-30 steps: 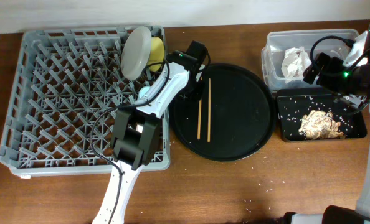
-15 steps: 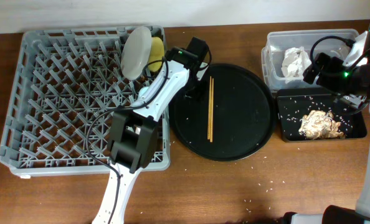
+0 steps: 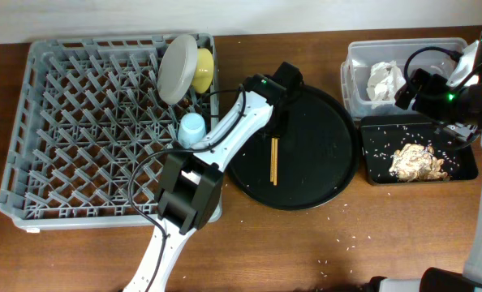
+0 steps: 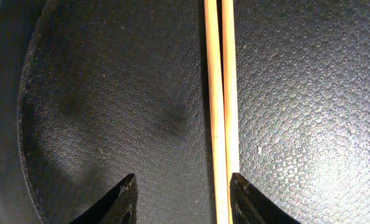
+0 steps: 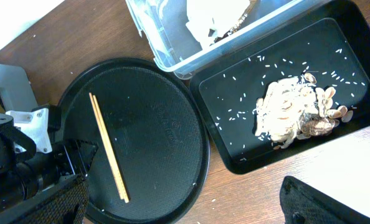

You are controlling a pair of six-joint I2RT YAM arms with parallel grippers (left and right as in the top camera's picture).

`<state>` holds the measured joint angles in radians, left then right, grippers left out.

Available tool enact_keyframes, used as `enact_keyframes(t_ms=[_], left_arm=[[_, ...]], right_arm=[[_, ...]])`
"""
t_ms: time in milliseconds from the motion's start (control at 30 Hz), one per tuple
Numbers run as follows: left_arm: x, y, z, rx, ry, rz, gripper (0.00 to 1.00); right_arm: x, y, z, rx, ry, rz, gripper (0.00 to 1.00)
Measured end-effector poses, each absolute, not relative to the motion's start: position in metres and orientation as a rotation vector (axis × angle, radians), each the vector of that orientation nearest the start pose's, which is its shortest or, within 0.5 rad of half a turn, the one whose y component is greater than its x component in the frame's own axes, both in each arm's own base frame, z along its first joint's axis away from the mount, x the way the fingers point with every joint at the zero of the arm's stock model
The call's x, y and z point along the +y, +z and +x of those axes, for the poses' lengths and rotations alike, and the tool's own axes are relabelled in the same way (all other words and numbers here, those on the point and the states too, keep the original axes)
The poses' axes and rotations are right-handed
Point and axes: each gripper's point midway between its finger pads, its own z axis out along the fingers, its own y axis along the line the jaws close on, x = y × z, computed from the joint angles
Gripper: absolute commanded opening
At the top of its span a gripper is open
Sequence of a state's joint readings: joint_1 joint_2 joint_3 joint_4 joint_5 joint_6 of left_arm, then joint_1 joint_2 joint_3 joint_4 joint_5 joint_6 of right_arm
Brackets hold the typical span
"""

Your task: Sort waste into correct bins and load items into the dishwasher rack

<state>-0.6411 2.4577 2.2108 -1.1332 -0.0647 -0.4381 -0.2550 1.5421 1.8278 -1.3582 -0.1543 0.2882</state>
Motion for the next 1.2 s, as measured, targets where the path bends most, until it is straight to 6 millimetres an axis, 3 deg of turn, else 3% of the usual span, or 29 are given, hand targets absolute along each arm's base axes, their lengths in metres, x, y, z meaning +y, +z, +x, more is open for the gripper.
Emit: enact_keyframes(t_ms=[167, 200, 300, 767, 867, 1000, 1100, 1200], left_arm=[[-0.304, 0.037, 0.426, 2.931, -0.064, 0.281, 0.49], [-0.304, 0.035, 0.426, 2.935, -0.061, 0.282, 0.54], [-0.303, 0.025, 0.425, 2.953, -0.047, 0.275, 0.55], [-0.310, 0.008, 0.425, 2.964, -0.051, 0.289, 0.55], [-0.320, 0.014, 0.430, 2.960, -0.114, 0.319, 0.55], [-0.336, 0.061, 0.448, 2.856, -0.195, 0.402, 0.55], [-0.321, 0.059, 0.443, 2.897, -0.132, 0.400, 0.55], [-0.293, 0.056, 0.446, 2.932, -0.019, 0.360, 0.55]], right_arm=[[-0.062, 0.290, 0.343, 2.555, 0.215, 0.658, 0.98], [-0.062, 0.290, 0.343, 2.555, 0.215, 0.658, 0.99], [-0.062, 0.290, 0.343, 2.555, 0.215, 0.658, 0.99], [-0.062, 0.290, 0.343, 2.555, 0.215, 0.658, 0.98], [-0.062, 0.290, 0.343, 2.555, 0.215, 0.659, 0.99], [-0.062, 0.290, 0.343, 2.555, 0.215, 0.658, 0.99], [-0.062, 0.290, 0.343, 2.555, 0.215, 0.658, 0.98], [-0.062, 0.290, 0.343, 2.555, 0.215, 0.658, 0.99]])
